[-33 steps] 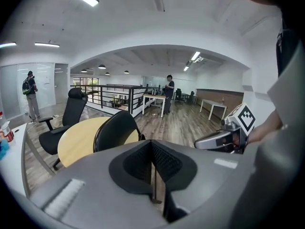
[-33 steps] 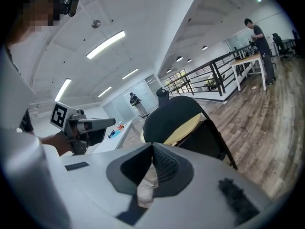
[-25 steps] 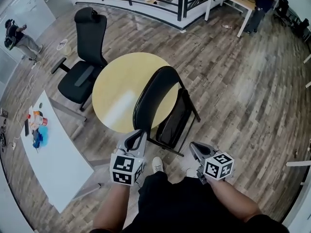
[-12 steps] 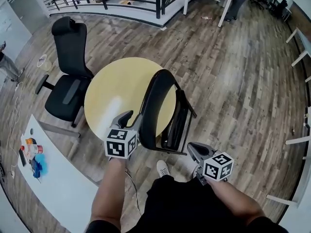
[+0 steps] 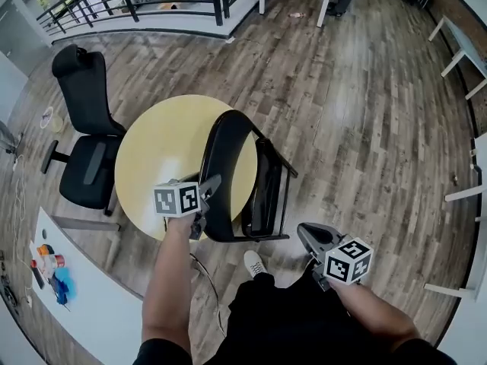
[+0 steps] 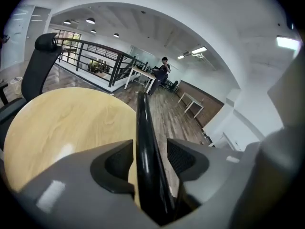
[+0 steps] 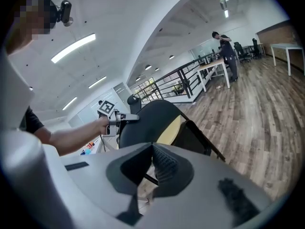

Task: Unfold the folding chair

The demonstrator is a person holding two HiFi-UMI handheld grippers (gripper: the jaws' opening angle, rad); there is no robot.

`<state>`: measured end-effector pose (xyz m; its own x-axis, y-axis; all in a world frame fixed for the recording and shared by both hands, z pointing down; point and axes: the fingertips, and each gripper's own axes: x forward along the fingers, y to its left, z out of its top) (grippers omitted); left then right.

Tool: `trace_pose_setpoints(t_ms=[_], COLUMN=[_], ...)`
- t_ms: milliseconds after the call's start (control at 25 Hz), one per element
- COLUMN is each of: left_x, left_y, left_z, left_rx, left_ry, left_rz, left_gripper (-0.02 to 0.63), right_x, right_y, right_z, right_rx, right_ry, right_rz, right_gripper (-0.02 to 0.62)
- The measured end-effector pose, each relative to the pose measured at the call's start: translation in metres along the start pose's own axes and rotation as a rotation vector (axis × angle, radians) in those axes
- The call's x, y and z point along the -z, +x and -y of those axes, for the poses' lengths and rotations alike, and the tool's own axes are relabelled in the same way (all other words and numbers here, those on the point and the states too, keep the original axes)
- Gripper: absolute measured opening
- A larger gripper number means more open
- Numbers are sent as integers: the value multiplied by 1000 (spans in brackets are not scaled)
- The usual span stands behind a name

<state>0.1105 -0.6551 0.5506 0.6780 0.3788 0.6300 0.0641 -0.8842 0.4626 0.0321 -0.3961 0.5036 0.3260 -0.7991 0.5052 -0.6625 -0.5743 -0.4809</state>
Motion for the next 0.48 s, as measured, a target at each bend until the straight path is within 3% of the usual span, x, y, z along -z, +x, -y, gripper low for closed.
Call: trace_pose_setpoints(t_ms=[80, 160, 200, 280, 320, 480], left_x=[5, 8, 8, 7, 7, 8], left_y=[7, 11, 11, 10, 10, 9], left_z=[5, 2, 0, -2, -3, 6], left_rx=[-37, -124, -152, -164, -164, -139], left_ry=[61, 138, 139, 79, 51, -3], left_rz=[-20, -46, -50, -40, -34, -23], left_gripper=[232, 210, 206, 201, 166, 126], right_x=[-3, -5, -6, -8, -9, -7], right_y=[-8, -16, -20, -30, -34, -46], right_z=[10, 20, 25, 34, 39, 55], right_rx=[5, 10, 12, 17, 21, 36], right_ry=[-5, -13, -15, -17, -16, 3], right_rz=[4, 2, -1, -5, -4, 7], right_gripper=[5, 5, 5, 5, 5, 5])
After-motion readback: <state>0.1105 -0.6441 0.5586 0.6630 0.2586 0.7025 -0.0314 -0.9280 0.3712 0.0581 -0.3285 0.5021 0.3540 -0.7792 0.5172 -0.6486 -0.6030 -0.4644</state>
